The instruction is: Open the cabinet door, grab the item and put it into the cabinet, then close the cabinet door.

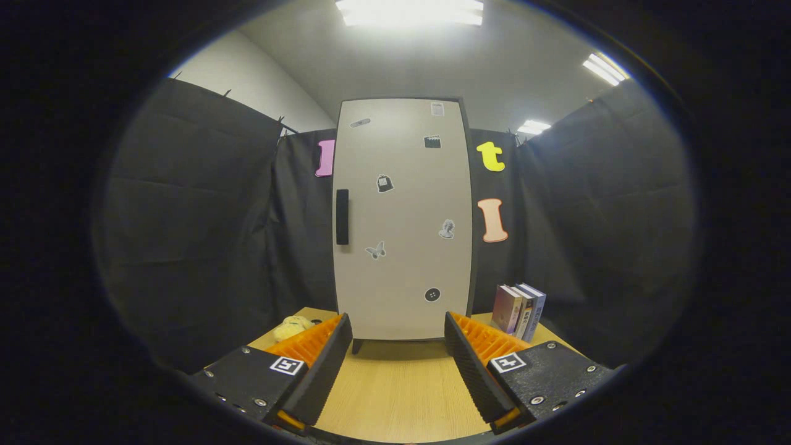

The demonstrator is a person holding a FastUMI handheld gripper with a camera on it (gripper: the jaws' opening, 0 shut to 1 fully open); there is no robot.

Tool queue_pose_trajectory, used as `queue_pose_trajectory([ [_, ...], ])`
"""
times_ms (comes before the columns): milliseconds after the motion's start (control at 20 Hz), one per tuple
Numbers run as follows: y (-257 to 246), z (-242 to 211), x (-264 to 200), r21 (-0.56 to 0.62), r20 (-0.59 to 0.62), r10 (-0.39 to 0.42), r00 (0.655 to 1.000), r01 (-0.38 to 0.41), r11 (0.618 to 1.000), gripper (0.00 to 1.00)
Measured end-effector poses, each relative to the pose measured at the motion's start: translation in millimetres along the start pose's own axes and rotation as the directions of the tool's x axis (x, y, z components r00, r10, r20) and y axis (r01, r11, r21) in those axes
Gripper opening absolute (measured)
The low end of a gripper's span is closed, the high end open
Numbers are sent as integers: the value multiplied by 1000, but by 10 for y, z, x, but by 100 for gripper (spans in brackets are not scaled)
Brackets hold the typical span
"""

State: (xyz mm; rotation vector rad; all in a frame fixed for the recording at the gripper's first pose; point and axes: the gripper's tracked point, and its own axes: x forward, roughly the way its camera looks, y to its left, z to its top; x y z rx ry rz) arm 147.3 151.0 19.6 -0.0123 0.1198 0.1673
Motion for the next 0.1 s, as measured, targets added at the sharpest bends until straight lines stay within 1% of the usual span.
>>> queue_pose_trajectory([
  [100, -5, 3, 2, -7, 1, -1, 1000, 1, 1000, 93],
])
